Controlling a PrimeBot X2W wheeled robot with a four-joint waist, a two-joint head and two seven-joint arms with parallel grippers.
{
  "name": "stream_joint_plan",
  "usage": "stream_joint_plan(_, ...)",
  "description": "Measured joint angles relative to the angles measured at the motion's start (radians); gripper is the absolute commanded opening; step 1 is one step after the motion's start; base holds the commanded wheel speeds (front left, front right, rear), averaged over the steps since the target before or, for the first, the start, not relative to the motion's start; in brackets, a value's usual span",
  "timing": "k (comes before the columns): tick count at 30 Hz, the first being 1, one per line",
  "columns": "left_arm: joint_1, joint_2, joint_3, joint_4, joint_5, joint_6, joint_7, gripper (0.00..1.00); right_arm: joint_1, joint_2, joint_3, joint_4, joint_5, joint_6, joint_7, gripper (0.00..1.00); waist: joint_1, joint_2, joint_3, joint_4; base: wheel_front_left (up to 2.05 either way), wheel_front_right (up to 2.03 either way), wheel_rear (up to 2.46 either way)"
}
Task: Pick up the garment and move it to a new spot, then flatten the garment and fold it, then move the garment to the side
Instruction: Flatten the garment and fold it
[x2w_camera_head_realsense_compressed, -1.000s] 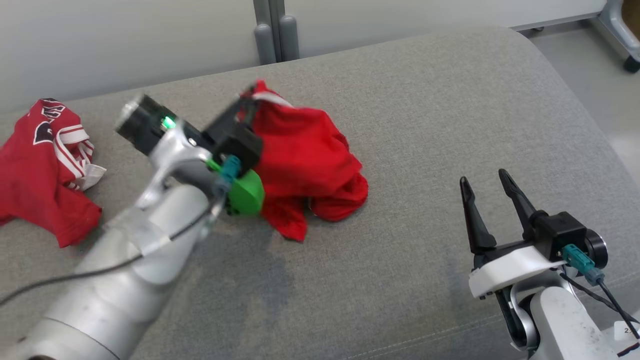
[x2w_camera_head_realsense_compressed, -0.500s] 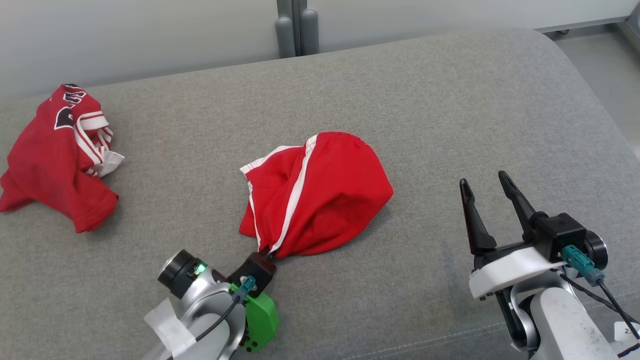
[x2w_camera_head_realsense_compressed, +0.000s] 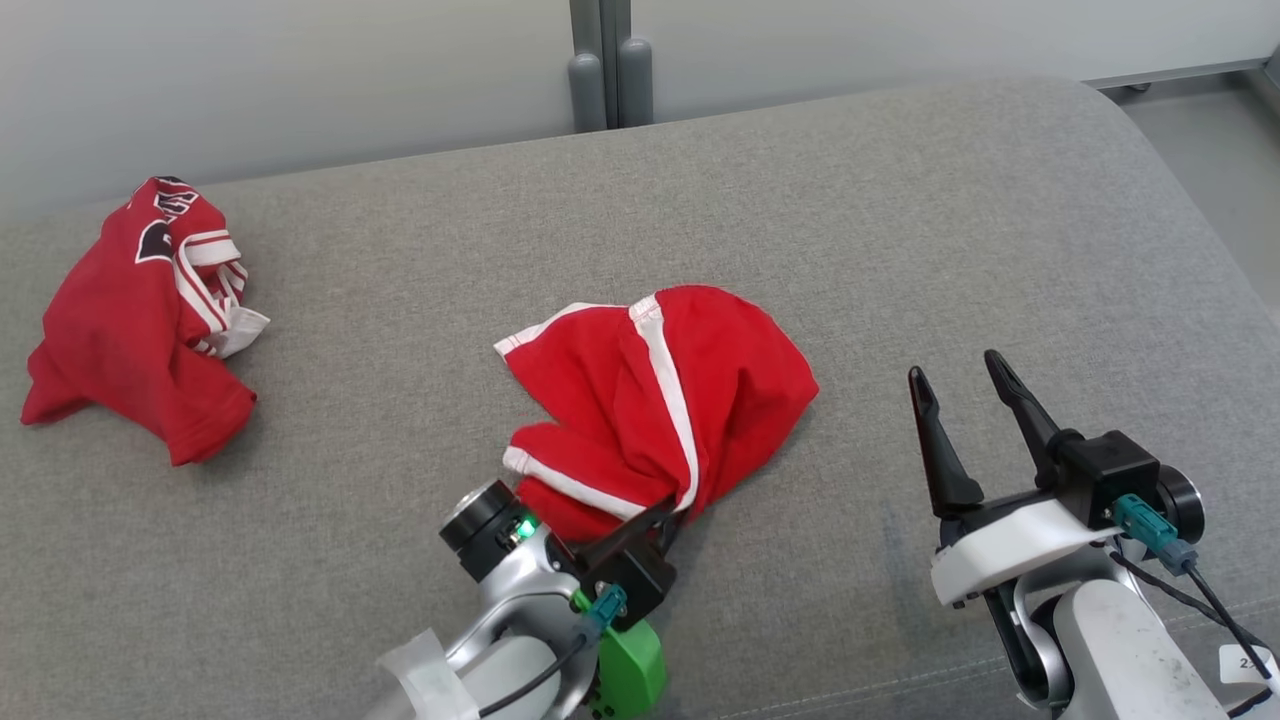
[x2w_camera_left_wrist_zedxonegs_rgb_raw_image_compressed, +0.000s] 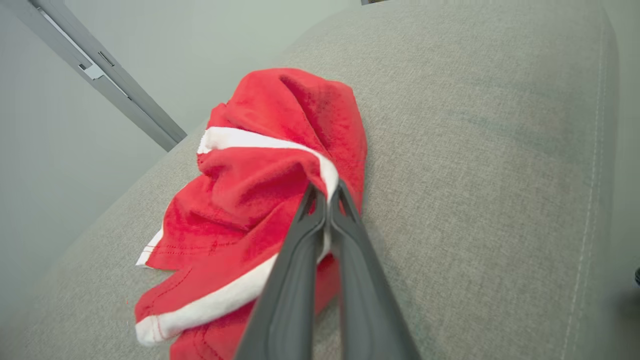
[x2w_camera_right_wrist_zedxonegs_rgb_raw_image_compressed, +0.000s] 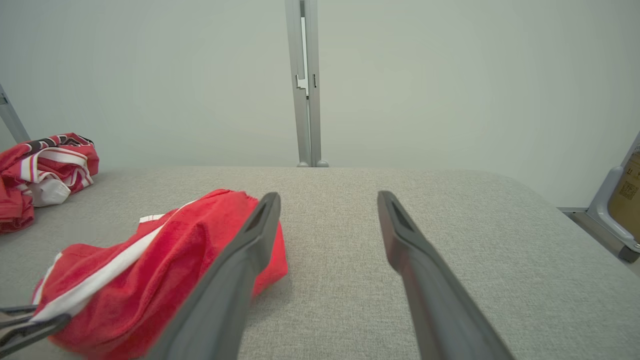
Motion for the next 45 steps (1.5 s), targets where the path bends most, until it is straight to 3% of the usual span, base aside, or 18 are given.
stream_joint_plan(3,0.014,-0.009,-0.013,-0.005,-0.008,-0.018,-0.003,0.00,0.001,0.000,0.000,0.005,0.000,0.001,0.000,1.00,0.0000,0.0000,-0.003,0.001,0.00,0.00,0.00)
stream_joint_plan(4,0.024,-0.010,-0.012,-0.004,-0.016,-0.019,-0.003,0.25,0.001,0.000,0.000,0.007,0.000,0.002,0.000,1.00,0.0000,0.0000,-0.005,0.001,0.00,0.00,0.00)
stream_joint_plan(5,0.036,-0.010,-0.005,-0.002,-0.033,-0.018,-0.003,0.84,0.002,0.000,0.000,0.009,0.000,0.003,0.000,1.00,0.0000,0.0000,-0.006,0.001,0.00,0.00,0.00)
stream_joint_plan(6,0.049,-0.009,0.004,-0.001,-0.050,-0.018,-0.003,1.00,0.002,0.000,0.000,0.009,0.000,0.003,0.000,1.00,0.0000,0.0000,-0.006,0.001,0.00,0.00,0.00)
stream_joint_plan(13,0.079,0.006,0.153,-0.027,-0.141,0.013,-0.003,1.00,0.019,0.000,-0.001,0.012,-0.002,0.003,0.000,1.00,0.0000,0.0000,-0.013,0.004,0.00,0.00,0.00)
stream_joint_plan(18,0.133,0.077,0.246,-0.020,-0.192,0.026,-0.003,1.00,0.020,0.000,-0.002,0.013,-0.003,0.003,0.000,1.00,0.0000,0.0000,-0.018,0.009,0.00,0.00,0.00)
stream_joint_plan(22,0.164,0.100,0.297,0.002,-0.238,0.027,-0.003,1.00,0.020,0.000,-0.002,0.012,-0.003,0.003,0.000,1.00,0.0000,0.0000,-0.017,0.010,0.00,0.00,0.00)
stream_joint_plan(34,0.175,0.101,0.307,0.041,-0.253,0.025,-0.003,1.00,0.017,-0.001,0.008,0.013,-0.009,0.018,0.000,1.00,0.0000,0.0000,-0.004,-0.017,0.00,0.00,0.00)
stream_joint_plan(45,0.144,0.096,0.288,0.085,-0.252,-0.010,-0.003,1.00,0.015,-0.002,0.009,0.013,-0.014,0.025,0.000,1.00,0.0000,0.0000,0.014,-0.057,0.00,0.00,0.00)
